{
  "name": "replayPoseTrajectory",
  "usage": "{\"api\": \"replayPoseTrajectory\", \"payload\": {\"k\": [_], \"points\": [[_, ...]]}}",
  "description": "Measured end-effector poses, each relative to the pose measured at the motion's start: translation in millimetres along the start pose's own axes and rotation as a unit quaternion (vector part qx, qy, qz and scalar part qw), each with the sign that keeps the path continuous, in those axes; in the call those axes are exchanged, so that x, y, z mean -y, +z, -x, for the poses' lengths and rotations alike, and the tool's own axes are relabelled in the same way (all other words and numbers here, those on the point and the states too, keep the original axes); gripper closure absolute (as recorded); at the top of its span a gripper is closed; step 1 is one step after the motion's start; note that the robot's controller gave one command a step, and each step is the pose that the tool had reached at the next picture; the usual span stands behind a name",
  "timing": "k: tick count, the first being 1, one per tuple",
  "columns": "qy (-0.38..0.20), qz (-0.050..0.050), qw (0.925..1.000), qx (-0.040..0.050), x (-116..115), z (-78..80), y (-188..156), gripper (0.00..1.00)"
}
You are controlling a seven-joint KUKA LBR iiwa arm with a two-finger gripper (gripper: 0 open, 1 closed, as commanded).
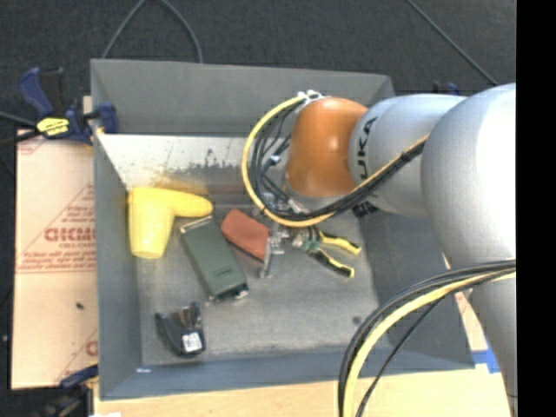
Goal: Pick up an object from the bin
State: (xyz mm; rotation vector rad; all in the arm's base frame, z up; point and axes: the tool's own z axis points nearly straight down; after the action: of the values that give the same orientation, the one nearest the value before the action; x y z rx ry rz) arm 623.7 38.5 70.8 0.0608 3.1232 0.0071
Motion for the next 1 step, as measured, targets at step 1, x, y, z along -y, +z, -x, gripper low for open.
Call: {"api": "replayPoseTrajectory", "payload": {"k": [1], "points": [[0.237, -0.003, 0.9714, -0.0052, -5.5, 6.2, -0.9, 1.00]]}}
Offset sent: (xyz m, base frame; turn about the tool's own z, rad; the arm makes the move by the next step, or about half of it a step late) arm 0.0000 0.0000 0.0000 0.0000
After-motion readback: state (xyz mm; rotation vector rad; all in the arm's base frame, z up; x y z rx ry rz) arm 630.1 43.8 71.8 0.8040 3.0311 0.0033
